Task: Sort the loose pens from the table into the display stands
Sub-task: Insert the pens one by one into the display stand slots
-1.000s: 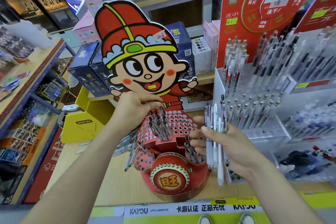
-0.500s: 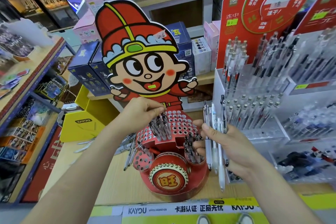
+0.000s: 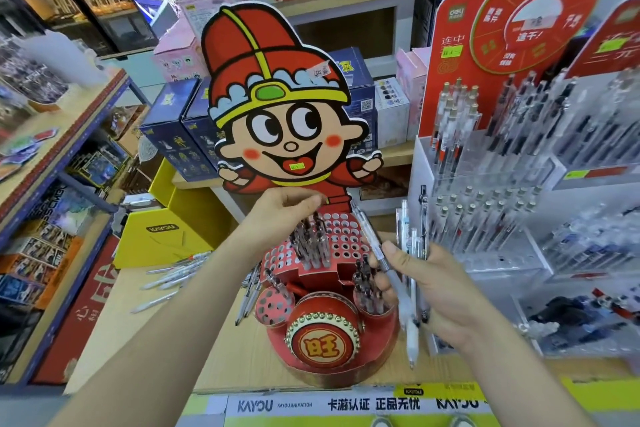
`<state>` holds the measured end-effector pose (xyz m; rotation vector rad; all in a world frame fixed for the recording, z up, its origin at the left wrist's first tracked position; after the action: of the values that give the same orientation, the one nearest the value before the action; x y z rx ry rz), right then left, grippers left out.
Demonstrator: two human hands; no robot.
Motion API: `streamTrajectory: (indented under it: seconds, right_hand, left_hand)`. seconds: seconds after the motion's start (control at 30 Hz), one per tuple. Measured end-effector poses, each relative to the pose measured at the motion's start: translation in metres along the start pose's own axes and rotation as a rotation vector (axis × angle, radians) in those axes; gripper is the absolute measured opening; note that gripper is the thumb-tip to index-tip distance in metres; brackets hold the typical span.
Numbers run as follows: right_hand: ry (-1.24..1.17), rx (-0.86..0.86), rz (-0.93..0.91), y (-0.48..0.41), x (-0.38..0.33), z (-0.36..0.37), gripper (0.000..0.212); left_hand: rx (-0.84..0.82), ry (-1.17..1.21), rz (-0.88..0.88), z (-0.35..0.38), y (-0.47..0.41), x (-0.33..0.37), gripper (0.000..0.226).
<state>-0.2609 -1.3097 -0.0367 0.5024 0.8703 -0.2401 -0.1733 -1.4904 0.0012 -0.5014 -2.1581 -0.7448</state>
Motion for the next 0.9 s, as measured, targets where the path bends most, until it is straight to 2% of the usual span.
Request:
streamTrajectory:
  seconds: [0.07,0.13,0.2,0.27,0.37,0.43,0.53,0.63,0.73,0.9]
  right_hand:
    - [-0.017,-0.011,-0.015,0.001,-0.001,0.003,0.039]
    - [-0.024,-0.010,-0.028,0.001,-0.002,0.004,0.035]
    - [-0.011,-0.012,-0.050,0.002,-0.003,0.007,0.034]
    - [0.026,-0.042,-0.077,0.004,-0.004,0.014,0.039]
    - [0.096,-0.100,-0.107,0.009,-0.005,0.029,0.033]
    - [0.193,-0.101,-0.108,0.010,-0.003,0.032,0.028]
    - [0.262,-0.056,-0.070,0.011,0.002,0.023,0.032]
    - [0.158,-0.053,0.006,0.014,0.010,0.016,0.033]
    - [0.114,-0.055,0.025,0.016,0.017,0.008,0.028]
    - [0.121,-0.109,0.007,0.022,0.029,0.011,0.029]
  left_hand:
    - [0.223,-0.022,0.164,-0.020,0.018,0.020,0.018]
    - [0.310,0.054,0.279,-0.027,0.045,0.038,0.018]
    - [0.172,0.158,0.285,-0.010,0.064,0.045,0.023]
    - [0.004,0.266,0.219,0.013,0.077,0.041,0.028]
    - [-0.041,0.480,0.168,0.017,0.085,0.026,0.022]
    - [0.032,0.615,0.192,-0.002,0.093,0.015,0.018]
    - [0.241,0.725,0.269,-0.052,0.115,-0.002,0.015]
    - [0.460,0.693,0.286,-0.095,0.141,-0.028,0.024]
    - [0.616,0.598,0.209,-0.108,0.159,-0.061,0.014]
    - [0.748,0.526,0.078,-0.101,0.164,-0.110,0.016]
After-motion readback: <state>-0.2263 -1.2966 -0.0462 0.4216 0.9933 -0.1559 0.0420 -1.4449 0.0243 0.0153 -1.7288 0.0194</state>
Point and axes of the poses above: each hand's wrist, its own y-axis away from the middle knuckle, its own z-axis out of the palm, x = y × z, the point moved 10 cm from there along -y, towards the middle knuckle, and after that the axes turned 7 degrees about -z, right-handed, at the moved point
